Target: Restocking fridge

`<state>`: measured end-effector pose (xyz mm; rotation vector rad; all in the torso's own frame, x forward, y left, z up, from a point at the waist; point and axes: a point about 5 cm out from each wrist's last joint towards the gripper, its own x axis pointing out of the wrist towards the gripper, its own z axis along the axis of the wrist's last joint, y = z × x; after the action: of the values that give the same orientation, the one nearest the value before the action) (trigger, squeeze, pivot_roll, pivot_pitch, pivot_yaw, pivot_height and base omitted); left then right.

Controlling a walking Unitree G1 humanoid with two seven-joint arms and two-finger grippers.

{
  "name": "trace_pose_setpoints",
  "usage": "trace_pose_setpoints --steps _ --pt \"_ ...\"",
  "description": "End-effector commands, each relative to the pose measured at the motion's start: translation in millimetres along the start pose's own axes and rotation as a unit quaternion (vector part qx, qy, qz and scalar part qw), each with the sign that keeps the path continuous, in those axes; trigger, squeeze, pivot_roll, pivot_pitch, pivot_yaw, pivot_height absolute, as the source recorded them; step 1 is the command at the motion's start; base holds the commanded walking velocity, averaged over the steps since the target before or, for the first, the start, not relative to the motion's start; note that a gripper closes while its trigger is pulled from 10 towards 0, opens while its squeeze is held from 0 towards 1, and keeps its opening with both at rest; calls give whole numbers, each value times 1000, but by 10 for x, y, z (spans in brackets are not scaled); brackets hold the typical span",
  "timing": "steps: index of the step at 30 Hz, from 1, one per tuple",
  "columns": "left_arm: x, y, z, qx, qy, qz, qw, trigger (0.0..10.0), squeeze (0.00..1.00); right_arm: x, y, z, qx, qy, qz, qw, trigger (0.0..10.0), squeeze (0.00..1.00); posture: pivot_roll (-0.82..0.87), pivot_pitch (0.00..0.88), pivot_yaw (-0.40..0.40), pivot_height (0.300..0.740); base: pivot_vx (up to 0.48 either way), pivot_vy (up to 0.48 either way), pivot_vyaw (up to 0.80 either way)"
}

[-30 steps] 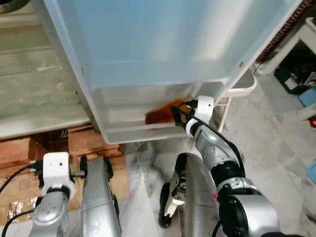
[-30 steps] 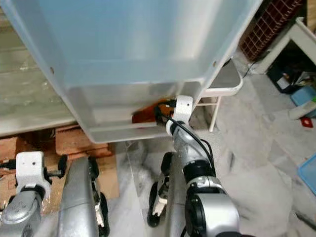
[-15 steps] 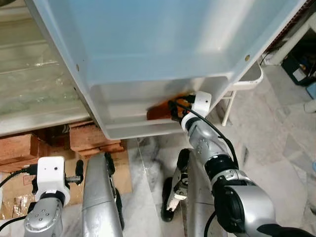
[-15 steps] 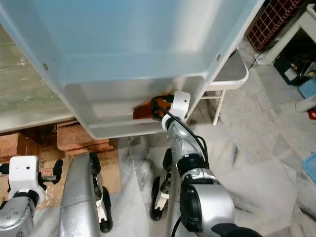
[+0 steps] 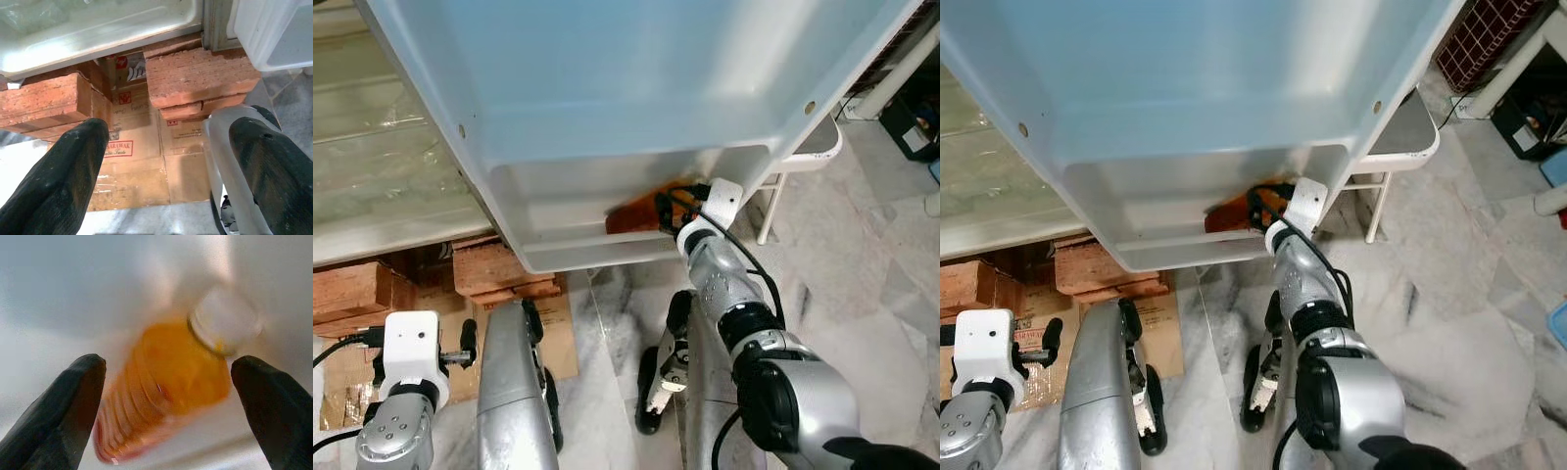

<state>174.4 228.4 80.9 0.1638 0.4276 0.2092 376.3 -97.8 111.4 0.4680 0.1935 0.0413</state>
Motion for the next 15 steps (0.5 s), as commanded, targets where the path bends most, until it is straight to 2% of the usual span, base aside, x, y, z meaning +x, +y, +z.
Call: trace_pose_setpoints --steps 1,8,12,13,14,15 --pt "-39 23 -36 4 12 2 1000 10000 0 -6 -2 -51 22 3 -9 1000 10000 0 327 363 -54 526 0 0 0" --pt "-111 57 -48 8 18 5 1000 10000 0 22 83 -19 63 -9 -11 998 10000 0 361 383 -51 526 0 0 0" --pt "-145 79 -59 9 21 8 1000 10000 0 27 112 -24 69 -9 -10 998 10000 0 374 393 -53 526 0 0 0" --pt "-154 82 -61 9 22 9 1000 10000 0 28 118 -27 71 -8 -10 997 9725 0 377 396 -52 526 0 0 0" --pt "-165 84 -65 10 23 9 1000 10000 0 29 123 -32 72 -7 -12 997 5490 0 381 399 -52 526 0 0 0" --pt "-177 86 -68 10 24 9 1000 10000 0 30 130 -34 73 -6 -12 997 4588 0 384 403 -51 526 0 0 0"
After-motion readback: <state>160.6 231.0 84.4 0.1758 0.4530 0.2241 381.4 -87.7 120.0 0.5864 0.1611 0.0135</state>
